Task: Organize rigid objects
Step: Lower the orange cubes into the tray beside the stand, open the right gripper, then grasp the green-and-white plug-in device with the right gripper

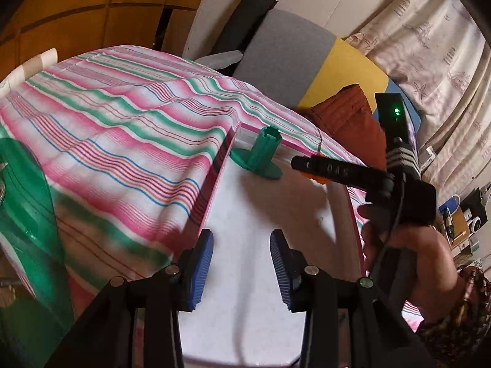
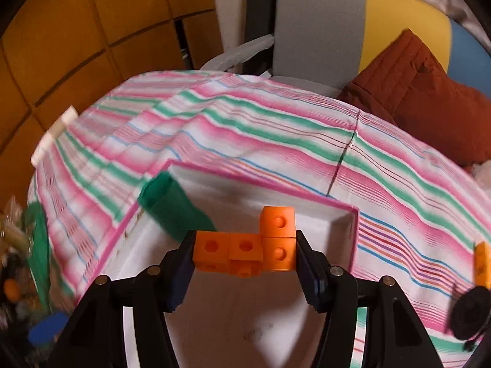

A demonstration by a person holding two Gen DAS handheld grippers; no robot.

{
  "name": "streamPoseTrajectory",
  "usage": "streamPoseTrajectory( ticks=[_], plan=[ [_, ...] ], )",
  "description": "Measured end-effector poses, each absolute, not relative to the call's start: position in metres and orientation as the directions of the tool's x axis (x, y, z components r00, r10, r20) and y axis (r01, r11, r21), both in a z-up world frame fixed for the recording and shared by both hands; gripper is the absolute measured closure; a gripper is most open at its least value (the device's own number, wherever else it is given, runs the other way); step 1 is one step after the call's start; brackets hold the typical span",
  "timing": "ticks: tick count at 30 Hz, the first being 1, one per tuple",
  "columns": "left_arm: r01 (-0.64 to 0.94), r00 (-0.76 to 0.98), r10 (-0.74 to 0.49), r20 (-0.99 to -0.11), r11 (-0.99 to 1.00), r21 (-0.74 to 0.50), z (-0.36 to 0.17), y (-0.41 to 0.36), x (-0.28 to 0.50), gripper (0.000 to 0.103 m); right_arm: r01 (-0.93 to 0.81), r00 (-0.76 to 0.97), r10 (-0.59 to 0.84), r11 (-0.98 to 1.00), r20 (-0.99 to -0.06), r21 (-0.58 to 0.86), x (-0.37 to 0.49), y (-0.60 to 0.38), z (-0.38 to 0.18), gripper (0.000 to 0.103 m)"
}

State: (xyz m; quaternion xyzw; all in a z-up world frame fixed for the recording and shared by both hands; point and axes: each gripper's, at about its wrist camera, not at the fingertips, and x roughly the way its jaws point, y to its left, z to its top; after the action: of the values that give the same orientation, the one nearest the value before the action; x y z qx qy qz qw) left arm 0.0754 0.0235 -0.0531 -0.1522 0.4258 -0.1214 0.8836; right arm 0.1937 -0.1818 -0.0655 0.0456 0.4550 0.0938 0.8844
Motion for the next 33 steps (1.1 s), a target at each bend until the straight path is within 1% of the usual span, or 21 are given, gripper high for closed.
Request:
streamPoseTrajectory(
  ticks=[1, 4, 8, 14, 17, 26, 33],
  plan=[
    [0.081, 0.609, -0.343, -0.716, 0.924, -0.374, -0.053, 0.025, 0.074, 0.065, -0.094, 0.574, 0.193, 0.981, -0.796, 0.17, 0.195, -0.185, -0.066, 0.033],
    [0.078, 0.608, -0.342, -0.717, 0.924, -0.374, -0.054, 0.027, 0.071, 0.065, -0.047, 0.6, 0.22, 0.97, -0.769, 0.24, 0.187, -0.199, -0.06, 0.033],
    [0.084, 0.605, -0.353, -0.714, 0.92, -0.384, -0.054, 0.026, 0.067, 0.064, -0.058, 0.635, 0.2, 0.976, -0.747, 0.212, 0.16, -0.207, -0.05, 0.033],
    [0.139, 0.584, -0.405, -0.703, 0.904, -0.405, -0.053, 0.009, 0.057, 0.064, -0.093, 0.665, 0.156, 0.988, -0.73, 0.127, 0.114, -0.219, -0.042, 0.03],
    [0.172, 0.568, -0.436, -0.698, 0.892, -0.418, -0.052, -0.001, 0.05, 0.061, -0.099, 0.673, 0.142, 0.99, -0.726, 0.103, 0.093, -0.227, -0.039, 0.029],
    [0.31, 0.543, -0.481, -0.688, 0.876, -0.368, -0.042, -0.042, 0.021, 0.06, -0.047, 0.659, 0.077, 0.997, -0.748, 0.061, 0.048, -0.266, -0.049, 0.028],
    [0.421, 0.482, -0.513, -0.71, 0.846, -0.326, -0.042, -0.08, -0.001, 0.06, 0.001, 0.628, 0.037, 0.999, -0.778, 0.048, 0.012, -0.299, -0.069, 0.028]
  ],
)
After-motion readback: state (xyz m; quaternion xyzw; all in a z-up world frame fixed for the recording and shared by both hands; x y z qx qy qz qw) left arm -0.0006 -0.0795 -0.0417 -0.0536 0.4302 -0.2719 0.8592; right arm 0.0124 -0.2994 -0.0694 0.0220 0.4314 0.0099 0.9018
